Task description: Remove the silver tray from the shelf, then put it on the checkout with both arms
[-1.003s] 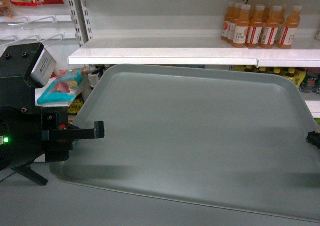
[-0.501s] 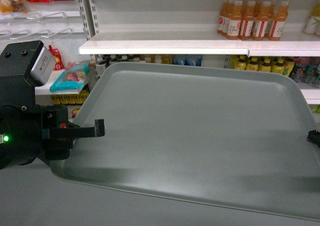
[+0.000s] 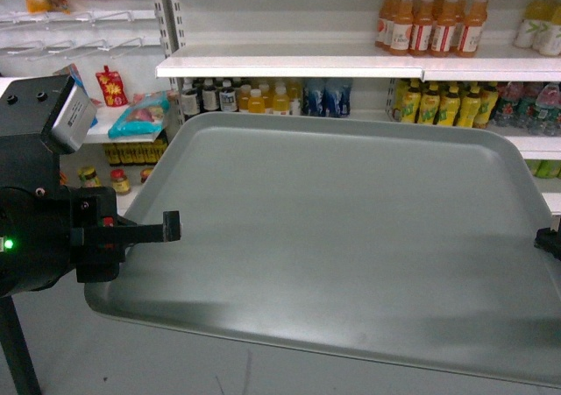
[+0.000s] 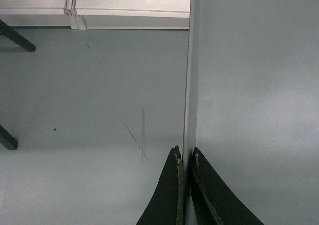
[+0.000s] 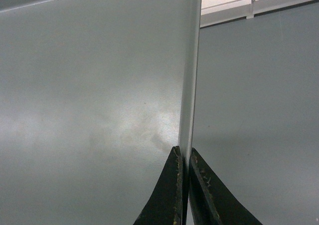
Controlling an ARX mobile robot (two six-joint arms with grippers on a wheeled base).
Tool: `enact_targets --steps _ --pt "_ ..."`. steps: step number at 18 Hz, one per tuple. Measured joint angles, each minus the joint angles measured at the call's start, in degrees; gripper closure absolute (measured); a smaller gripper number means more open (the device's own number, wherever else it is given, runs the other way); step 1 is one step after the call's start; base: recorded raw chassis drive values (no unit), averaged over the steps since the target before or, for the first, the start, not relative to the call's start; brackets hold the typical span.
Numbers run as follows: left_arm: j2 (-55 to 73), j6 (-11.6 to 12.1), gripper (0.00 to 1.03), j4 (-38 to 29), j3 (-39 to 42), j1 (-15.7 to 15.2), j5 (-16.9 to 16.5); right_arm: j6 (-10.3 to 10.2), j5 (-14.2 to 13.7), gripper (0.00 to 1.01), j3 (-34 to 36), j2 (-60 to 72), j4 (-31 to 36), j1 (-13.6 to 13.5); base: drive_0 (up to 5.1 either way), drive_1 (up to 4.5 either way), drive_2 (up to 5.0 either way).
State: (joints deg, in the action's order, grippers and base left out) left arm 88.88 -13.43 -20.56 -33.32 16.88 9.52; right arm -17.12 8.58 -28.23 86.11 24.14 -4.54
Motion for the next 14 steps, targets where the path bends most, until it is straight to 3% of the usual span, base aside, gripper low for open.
enact_targets --steps 14 --pt "0.0 0.0 1.00 -0.1 0.0 0.0 0.0 0.0 0.0 0.99 0.0 0.0 0.0 0.0 0.1 -4.21 4.3"
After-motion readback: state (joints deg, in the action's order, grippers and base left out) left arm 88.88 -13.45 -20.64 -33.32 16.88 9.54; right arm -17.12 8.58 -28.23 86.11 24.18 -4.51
